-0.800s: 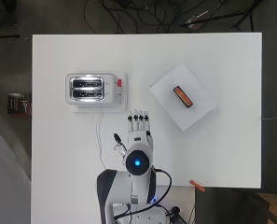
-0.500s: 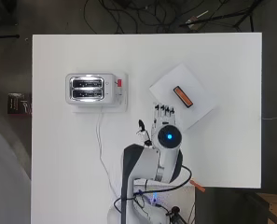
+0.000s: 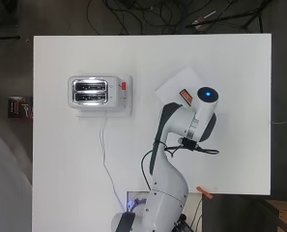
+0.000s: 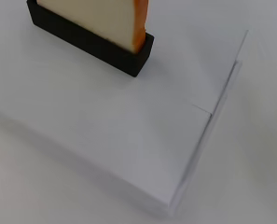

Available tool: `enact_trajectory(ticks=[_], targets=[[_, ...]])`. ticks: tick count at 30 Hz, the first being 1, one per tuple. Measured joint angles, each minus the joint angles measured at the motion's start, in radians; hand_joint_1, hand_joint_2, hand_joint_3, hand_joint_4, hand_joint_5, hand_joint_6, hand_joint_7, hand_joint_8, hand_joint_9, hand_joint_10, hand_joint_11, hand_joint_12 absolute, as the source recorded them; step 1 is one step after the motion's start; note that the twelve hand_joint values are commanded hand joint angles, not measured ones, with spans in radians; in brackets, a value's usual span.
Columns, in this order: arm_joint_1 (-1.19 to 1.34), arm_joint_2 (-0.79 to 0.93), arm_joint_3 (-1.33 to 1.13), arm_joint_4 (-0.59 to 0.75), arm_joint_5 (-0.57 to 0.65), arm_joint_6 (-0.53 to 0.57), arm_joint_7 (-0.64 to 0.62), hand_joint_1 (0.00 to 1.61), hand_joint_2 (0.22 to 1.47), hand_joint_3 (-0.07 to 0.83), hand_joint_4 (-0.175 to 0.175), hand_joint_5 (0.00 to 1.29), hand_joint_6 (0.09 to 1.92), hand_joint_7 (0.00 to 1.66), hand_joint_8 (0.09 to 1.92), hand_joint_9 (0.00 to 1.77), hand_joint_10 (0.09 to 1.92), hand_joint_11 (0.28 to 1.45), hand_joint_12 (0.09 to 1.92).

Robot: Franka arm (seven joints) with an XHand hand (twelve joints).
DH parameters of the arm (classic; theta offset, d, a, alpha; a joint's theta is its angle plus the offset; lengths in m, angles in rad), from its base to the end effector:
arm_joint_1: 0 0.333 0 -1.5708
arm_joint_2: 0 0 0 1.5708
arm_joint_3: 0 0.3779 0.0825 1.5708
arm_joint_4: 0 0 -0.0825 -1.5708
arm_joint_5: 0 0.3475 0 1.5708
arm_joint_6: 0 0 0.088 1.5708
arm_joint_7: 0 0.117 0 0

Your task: Teleoperate dual arm-hand system to toast a bread

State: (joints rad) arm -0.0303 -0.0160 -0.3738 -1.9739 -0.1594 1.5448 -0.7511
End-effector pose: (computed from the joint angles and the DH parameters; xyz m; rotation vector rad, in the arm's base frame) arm 0.4186 -0.2007 0.5157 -2.9214 -0.5583 0.6488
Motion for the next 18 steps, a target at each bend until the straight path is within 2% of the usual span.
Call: enact_trajectory(ticks=[6, 10, 13, 14, 15, 16, 17, 18], targets=[[-0.021, 0.155, -0.008, 0.009, 0.056, 0.087, -0.086, 0.03, 0.99, -0.009, 0.089, 0.54, 0.09, 0.58, 0.09, 0.71, 0.09, 0.54, 0.09], [-0.03, 0.133, -0.004, -0.03, 0.105, 0.165, -0.187, 0.1, 1.0, 0.0, 0.071, 0.58, 0.09, 0.61, 0.09, 0.67, 0.09, 0.49, 0.09], [-0.033, 0.103, 0.004, -0.059, 0.125, 0.192, -0.242, 0.15, 1.03, 0.003, 0.067, 0.66, 0.09, 0.71, 0.09, 0.77, 0.09, 0.5, 0.09], [-0.032, 0.099, 0.01, -0.06, 0.12, 0.192, -0.238, 0.28, 1.09, 0.007, 0.084, 0.75, 0.09, 0.81, 0.09, 0.87, 0.09, 0.55, 0.09], [-0.031, 0.095, 0.019, -0.062, 0.103, 0.191, -0.227, 0.7, 1.09, -0.008, -0.006, 0.8, 0.4, 0.97, 0.17, 1.04, 0.24, 0.66, 0.09], [-0.031, 0.092, 0.026, -0.062, 0.08, 0.19, -0.215, 1.02, 1.09, -0.008, -0.082, 0.8, 0.71, 1.06, 0.36, 1.13, 0.5, 0.73, 0.21], [-0.033, 0.088, 0.027, -0.065, 0.061, 0.192, -0.212, 1.2, 1.09, -0.005, -0.128, 0.76, 0.92, 1.08, 0.54, 1.16, 0.71, 0.73, 0.4], [-0.035, 0.081, 0.024, -0.071, 0.053, 0.198, -0.219, 1.29, 1.1, -0.003, -0.153, 0.73, 1.04, 1.06, 0.66, 1.16, 0.85, 0.71, 0.58]])
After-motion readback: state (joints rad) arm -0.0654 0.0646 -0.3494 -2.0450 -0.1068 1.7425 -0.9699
